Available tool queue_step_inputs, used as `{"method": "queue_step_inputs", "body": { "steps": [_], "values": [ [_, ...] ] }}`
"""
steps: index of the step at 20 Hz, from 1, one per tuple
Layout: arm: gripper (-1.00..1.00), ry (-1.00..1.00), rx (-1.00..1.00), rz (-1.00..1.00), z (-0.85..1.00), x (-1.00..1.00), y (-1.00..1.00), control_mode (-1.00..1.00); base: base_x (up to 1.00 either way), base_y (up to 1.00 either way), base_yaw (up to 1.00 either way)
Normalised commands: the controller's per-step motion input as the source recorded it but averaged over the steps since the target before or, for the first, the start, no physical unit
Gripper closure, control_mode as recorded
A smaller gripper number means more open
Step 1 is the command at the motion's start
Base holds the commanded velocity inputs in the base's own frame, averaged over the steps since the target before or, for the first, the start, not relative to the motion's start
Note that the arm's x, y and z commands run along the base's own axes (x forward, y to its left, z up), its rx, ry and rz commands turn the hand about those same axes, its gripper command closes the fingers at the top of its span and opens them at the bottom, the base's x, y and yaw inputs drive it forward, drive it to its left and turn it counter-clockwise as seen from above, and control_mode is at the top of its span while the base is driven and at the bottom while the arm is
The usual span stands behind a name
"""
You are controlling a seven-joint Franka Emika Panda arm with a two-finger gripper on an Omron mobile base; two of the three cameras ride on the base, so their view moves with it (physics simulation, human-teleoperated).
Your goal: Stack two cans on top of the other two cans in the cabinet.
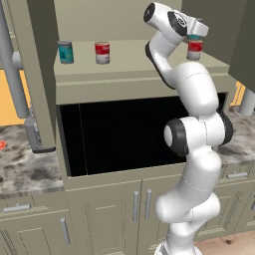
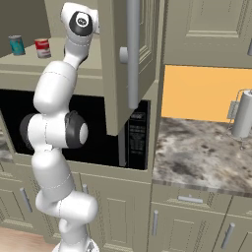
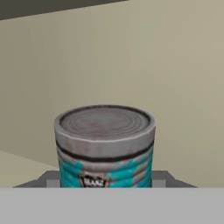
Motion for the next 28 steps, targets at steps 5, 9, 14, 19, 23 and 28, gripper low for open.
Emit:
{"method": "queue_step_inputs", "body": {
  "steps": [5, 9, 14, 19, 23, 28],
  "values": [
    [1.00, 0.00, 0.00, 0.00, 0.00, -0.01, -0.01, -1.00, 0.00, 0.00, 0.00],
    [1.00, 0.00, 0.00, 0.00, 0.00, -0.03, 0.00, -1.00, 0.00, 0.00, 0.00],
    [1.00, 0.00, 0.00, 0.00, 0.03, -0.05, -0.02, -1.00, 0.00, 0.00, 0.00],
    [1.00, 0.00, 0.00, 0.00, 0.00, -0.07, -0.06, -1.00, 0.00, 0.00, 0.00],
    [1.00, 0.01, 0.00, 0.00, -0.02, -0.03, -0.03, -1.00, 0.00, 0.00, 0.00],
    [1.00, 0.05, 0.00, 0.00, -0.10, 0.00, 0.00, -1.00, 0.00, 0.00, 0.00]
  ]
}}
